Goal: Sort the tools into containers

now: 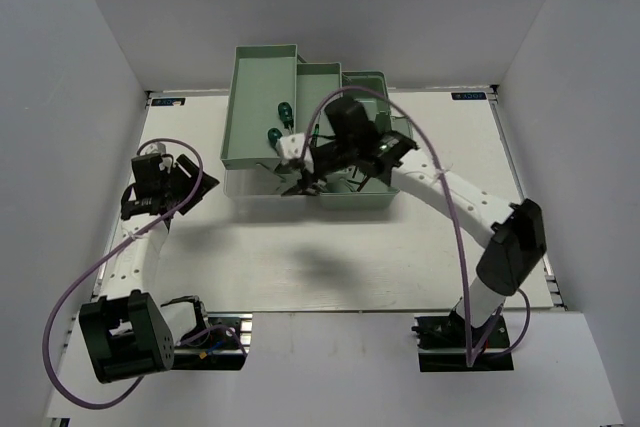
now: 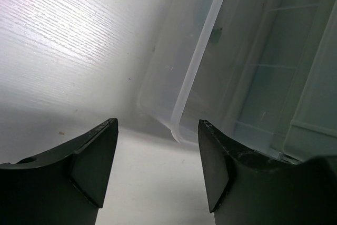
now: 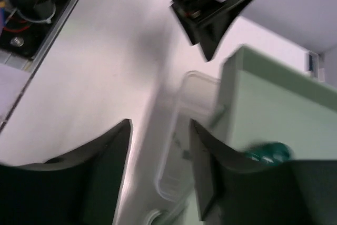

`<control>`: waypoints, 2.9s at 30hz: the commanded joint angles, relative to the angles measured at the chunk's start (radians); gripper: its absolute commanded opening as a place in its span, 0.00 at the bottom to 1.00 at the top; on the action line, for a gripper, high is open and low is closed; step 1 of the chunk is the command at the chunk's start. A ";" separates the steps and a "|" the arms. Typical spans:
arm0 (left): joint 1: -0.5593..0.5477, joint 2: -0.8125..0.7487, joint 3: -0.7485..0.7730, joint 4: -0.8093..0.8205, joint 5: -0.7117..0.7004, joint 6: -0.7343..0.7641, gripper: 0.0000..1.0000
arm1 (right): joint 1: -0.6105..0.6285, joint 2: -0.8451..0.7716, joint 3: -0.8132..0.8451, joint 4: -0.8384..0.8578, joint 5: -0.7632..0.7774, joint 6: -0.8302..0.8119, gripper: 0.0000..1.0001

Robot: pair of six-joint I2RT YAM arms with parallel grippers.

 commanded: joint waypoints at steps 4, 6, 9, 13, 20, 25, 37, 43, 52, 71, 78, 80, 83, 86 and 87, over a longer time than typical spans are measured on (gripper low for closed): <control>0.005 -0.070 -0.040 -0.010 -0.001 0.029 0.72 | 0.136 0.155 -0.054 0.020 0.263 -0.249 0.64; 0.005 -0.079 -0.067 -0.010 -0.001 0.029 0.72 | 0.165 0.197 -0.066 0.119 0.349 -0.254 0.64; 0.005 -0.091 -0.077 -0.010 -0.001 0.029 0.72 | 0.201 0.255 -0.083 0.254 0.469 -0.249 0.64; 0.005 -0.102 -0.087 -0.056 -0.058 0.029 0.72 | 0.233 0.330 -0.078 0.358 0.597 -0.271 0.64; 0.005 -0.111 -0.023 -0.151 -0.201 0.029 0.73 | 0.262 0.367 -0.090 0.428 0.678 -0.275 0.63; 0.005 -0.111 -0.003 -0.160 -0.210 0.029 0.73 | 0.270 0.315 -0.124 0.453 0.629 -0.266 0.60; 0.005 -0.111 -0.003 -0.151 -0.210 0.020 0.73 | 0.267 0.303 -0.136 0.490 0.654 -0.248 0.58; 0.005 -0.111 -0.003 -0.142 -0.201 0.020 0.73 | 0.265 0.298 -0.135 0.494 0.657 -0.246 0.57; 0.005 -0.102 -0.003 -0.151 -0.210 -0.002 0.76 | 0.248 0.444 -0.012 0.329 0.706 -0.234 0.52; 0.084 0.106 -0.126 0.079 0.069 -0.224 0.82 | 0.233 0.268 0.146 0.205 0.611 -0.007 0.00; 0.084 0.287 -0.115 0.240 0.216 -0.256 0.82 | 0.227 0.185 0.160 0.235 0.534 0.117 0.00; 0.062 0.321 -0.083 0.265 0.242 -0.256 0.81 | 0.224 0.162 0.140 0.267 0.499 0.148 0.00; 0.062 0.378 -0.057 0.329 0.313 -0.256 0.81 | 0.218 0.145 0.121 0.307 0.436 0.211 0.00; 0.062 0.433 -0.012 0.350 0.359 -0.247 0.81 | 0.213 0.122 0.092 0.353 0.385 0.260 0.00; 0.062 0.447 -0.002 0.351 0.373 -0.247 0.81 | 0.211 0.095 0.083 0.356 0.364 0.272 0.00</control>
